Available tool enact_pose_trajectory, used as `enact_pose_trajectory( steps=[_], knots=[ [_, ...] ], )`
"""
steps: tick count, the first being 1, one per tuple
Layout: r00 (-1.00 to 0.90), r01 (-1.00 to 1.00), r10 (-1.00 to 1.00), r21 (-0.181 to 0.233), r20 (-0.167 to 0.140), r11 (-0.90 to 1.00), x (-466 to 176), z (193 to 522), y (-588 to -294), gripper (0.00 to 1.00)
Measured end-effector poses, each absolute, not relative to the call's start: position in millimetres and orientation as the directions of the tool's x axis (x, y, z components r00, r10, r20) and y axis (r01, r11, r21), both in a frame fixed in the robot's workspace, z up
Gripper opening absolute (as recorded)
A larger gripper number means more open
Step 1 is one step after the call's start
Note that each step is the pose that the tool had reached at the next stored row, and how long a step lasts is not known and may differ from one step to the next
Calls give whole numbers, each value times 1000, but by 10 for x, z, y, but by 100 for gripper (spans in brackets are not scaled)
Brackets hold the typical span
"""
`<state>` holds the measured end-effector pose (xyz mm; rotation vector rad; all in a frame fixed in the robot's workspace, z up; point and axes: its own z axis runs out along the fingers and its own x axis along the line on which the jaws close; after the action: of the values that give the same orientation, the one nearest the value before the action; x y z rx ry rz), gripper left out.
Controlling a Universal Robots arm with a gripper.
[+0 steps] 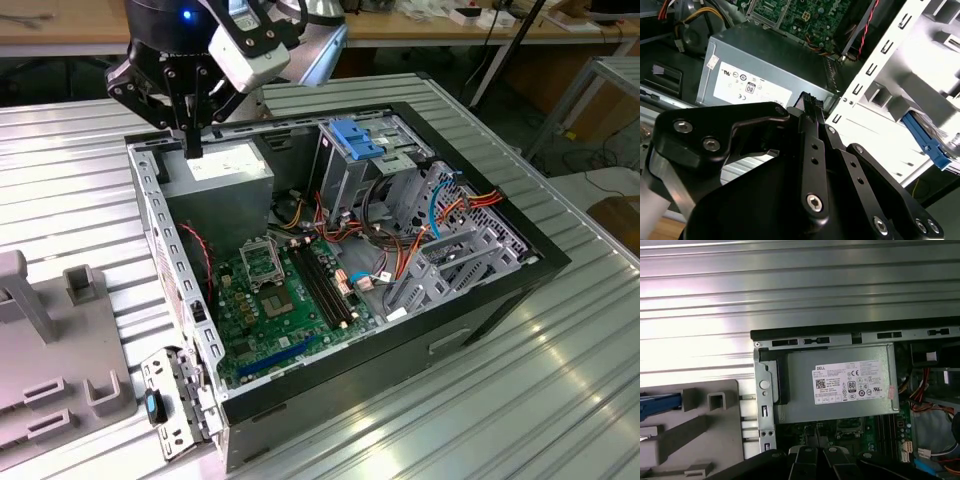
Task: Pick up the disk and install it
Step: 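Reach for the disk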
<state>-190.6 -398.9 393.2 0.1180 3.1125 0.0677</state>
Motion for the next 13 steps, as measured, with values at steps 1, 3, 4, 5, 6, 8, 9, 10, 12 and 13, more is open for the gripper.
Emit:
enact_pose_trajectory(
  steps=[1,3,4,5,6,8,9,10,12,13],
  knots=[
    [-997,75,76,44,-25,996,-1916,3932,-3989,11],
    [-997,75,76,44,-24,996,-1942,3932,-3989,11],
    [-997,75,76,44,-25,996,-1958,3932,-3989,11],
    [-997,75,76,44,-24,996,-1971,3933,-3989,11],
    [-997,75,76,44,-24,996,-1982,3933,-3990,11],
    [-997,75,76,44,-24,996,-2027,3932,-3989,11],
    [-997,75,76,44,-24,996,-2039,3933,-3989,11],
    [-997,75,76,44,-24,996,-2055,3933,-3989,11],
    [-997,75,76,44,-24,996,-2083,3932,-3989,11],
    [-997,75,76,44,-24,996,-2095,3933,-3989,11]
  ],
)
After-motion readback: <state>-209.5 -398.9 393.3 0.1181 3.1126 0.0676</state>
